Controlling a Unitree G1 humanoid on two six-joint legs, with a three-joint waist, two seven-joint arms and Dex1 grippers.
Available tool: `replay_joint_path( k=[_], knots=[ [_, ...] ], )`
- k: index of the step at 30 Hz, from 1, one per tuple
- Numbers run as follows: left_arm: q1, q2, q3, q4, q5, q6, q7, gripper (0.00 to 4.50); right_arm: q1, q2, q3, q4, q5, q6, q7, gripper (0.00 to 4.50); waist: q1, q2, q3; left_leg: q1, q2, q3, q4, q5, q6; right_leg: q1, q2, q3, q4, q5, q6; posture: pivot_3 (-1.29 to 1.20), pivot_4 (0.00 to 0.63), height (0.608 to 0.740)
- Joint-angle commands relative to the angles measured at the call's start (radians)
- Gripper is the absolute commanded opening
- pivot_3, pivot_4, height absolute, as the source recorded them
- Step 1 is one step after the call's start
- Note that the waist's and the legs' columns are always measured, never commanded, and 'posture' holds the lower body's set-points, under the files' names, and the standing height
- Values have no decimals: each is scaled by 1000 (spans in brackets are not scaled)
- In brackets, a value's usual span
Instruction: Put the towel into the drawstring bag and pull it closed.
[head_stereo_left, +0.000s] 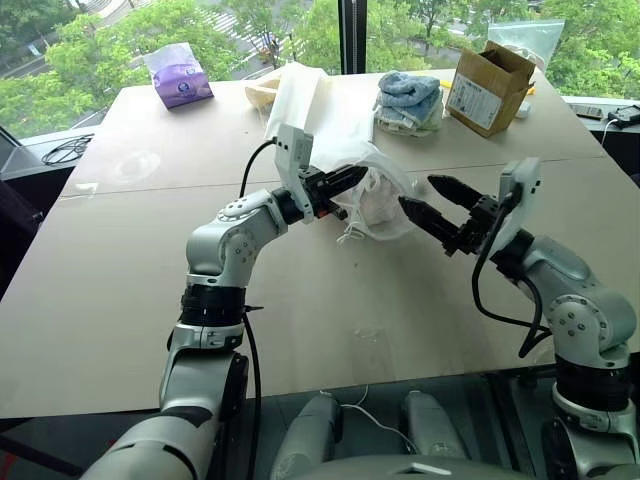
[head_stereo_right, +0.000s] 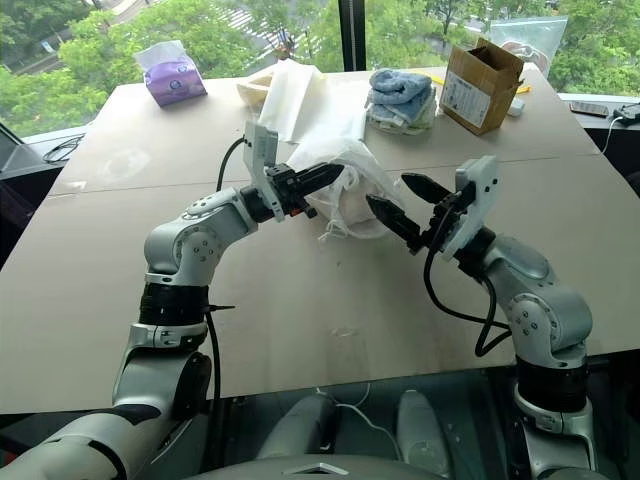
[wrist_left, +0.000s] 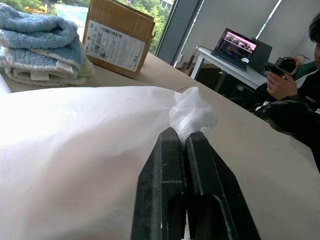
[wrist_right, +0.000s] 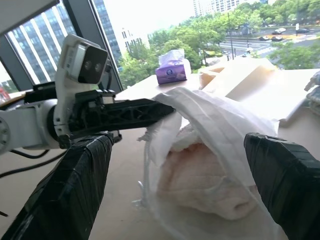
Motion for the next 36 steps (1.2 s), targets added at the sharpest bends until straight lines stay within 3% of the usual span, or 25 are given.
replay_joint_path(
  k=[1, 9, 15, 22, 36],
  knots=[
    [-26, 7, 9, -17, -4, -19, -15, 0, 26, -87, 104, 93, -243, -128, -42, 4441, 6, 0, 0, 0, 0, 0, 0, 0, 0, 0, 0, 0, 0, 0, 0, 0, 150, 740],
    [-26, 13, 13, -13, 4, -23, -20, 0, -61, -22, 238, 277, -470, -326, -122, 4441, 5, 0, 0, 0, 0, 2, 0, 0, 0, -1, 0, 1, 1, 0, 0, 0, 150, 740],
    [-9, 28, 25, -21, 6, -23, -21, 0, -96, 35, 255, 343, -533, -412, -149, 4441, 9, 0, 0, 0, 0, 0, 0, 0, 0, 0, 0, 0, 0, 0, 0, 0, 150, 740],
    [1, 35, 22, -22, 9, -25, -18, 0, -129, 120, 255, 421, -704, -568, -362, 4441, 6, 0, 0, 0, 0, 0, 0, 0, -1, -1, 1, 0, 1, 0, 0, 0, 150, 740],
    [6, 32, 13, 4, 36, -44, -23, 0, -26, 209, 129, 276, -653, -661, -475, 4441, -1, 0, 0, 1, 0, 0, 0, 1, -1, 0, 1, 1, 2, 0, 0, 0, 150, 740]
  ],
)
